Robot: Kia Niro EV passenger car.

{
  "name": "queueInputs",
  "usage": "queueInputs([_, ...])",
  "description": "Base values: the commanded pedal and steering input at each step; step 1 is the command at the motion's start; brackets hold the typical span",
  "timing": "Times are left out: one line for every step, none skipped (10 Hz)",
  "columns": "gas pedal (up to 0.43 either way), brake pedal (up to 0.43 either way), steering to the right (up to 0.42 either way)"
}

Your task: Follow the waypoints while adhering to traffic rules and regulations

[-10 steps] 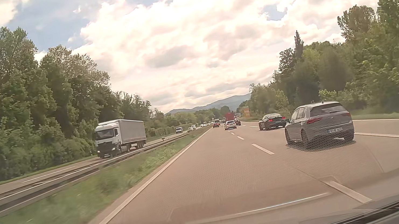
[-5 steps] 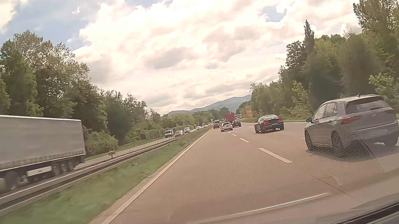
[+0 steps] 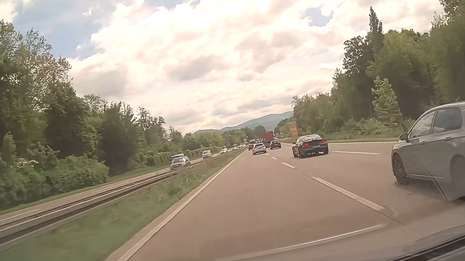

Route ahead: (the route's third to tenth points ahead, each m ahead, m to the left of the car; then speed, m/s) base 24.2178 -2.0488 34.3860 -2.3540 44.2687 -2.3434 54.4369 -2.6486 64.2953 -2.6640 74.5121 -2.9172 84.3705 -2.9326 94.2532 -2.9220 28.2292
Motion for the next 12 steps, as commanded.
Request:
queueInputs([0.118, 0.0, 0.003])
queueInputs([0.118, 0.0, 0.003])
queueInputs([0.118, 0.0, 0.003])
queueInputs([0.118, 0.0, 0.003])
queueInputs([0.118, 0.0, 0.003])
queueInputs([0.118, 0.0, 0.003])
queueInputs([0.118, 0.0, 0.003])
queueInputs([0.118, 0.0, 0.003])
queueInputs([0.118, 0.0, 0.003])
queueInputs([0.118, 0.0, 0.003])
queueInputs([0.118, 0.0, 0.003])
queueInputs([0.118, 0.0, 0.003])
